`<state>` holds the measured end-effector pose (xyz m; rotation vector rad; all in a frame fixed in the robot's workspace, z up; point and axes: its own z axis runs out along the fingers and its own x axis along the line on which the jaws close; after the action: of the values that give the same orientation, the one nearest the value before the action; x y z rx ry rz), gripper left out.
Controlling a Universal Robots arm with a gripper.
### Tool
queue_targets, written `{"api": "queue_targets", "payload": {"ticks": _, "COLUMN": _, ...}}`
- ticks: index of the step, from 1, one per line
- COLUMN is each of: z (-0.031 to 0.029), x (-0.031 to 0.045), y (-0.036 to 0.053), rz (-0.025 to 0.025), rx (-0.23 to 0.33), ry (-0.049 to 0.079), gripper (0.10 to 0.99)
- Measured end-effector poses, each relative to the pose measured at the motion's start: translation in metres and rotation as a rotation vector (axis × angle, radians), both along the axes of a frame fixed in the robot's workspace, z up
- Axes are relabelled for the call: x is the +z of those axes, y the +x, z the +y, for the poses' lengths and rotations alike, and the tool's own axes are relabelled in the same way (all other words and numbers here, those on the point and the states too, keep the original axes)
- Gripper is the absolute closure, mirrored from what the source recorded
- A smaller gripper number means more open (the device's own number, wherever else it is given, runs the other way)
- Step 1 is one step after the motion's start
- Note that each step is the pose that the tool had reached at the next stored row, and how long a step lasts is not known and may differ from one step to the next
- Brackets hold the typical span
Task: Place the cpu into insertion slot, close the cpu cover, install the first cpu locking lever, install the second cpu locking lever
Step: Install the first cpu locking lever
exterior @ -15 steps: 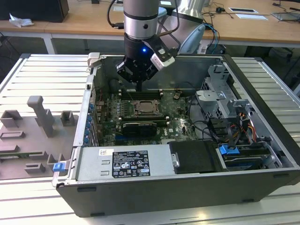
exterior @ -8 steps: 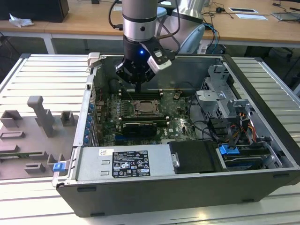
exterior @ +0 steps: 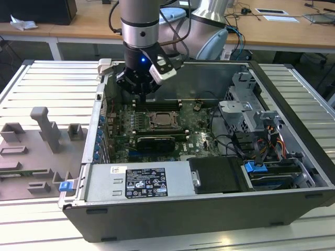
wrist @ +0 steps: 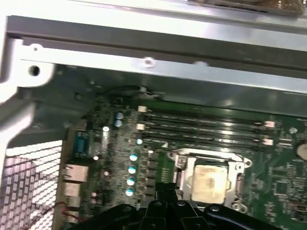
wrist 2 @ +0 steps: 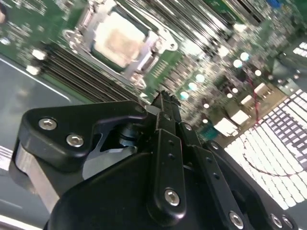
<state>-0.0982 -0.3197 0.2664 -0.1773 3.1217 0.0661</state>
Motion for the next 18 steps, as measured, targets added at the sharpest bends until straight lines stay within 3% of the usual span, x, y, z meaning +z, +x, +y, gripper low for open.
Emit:
{"api": "queue_targets", "payload": {"ticks": 4, "z": 0.0006, "x": -0.0026, "y": -0.0056, "rz": 0.0002, "rx": -0.02, "ry": 0.0, "gripper": 0.98}}
{"api": "queue_targets", "payload": {"ticks": 7, "z": 0.0019, "x": -0.0047, "y": -0.017, "rz": -0.0003, "rx": -0.021, "ry": 0.0, "gripper": 0.98}}
{"api": "queue_targets", "payload": {"ticks": 10, "z": 0.0104, "x": -0.0086, "y": -0.0195, "rz": -0.0002, "rx": -0.021, "ry": 0.0, "gripper": 0.98}}
{"api": "queue_targets", "payload": {"ticks": 14, "z": 0.017, "x": -0.0099, "y": -0.0209, "rz": -0.0002, "rx": -0.021, "ry": 0.0, "gripper": 0.98}}
{"api": "queue_targets", "payload": {"ticks": 15, "z": 0.0214, "x": -0.0105, "y": -0.021, "rz": -0.0003, "rx": -0.021, "ry": 0.0, "gripper": 0.98}}
{"api": "queue_targets", "payload": {"ticks": 18, "z": 0.0246, "x": -0.0109, "y": -0.0208, "rz": -0.0002, "rx": -0.021, "ry": 0.0, "gripper": 0.98}}
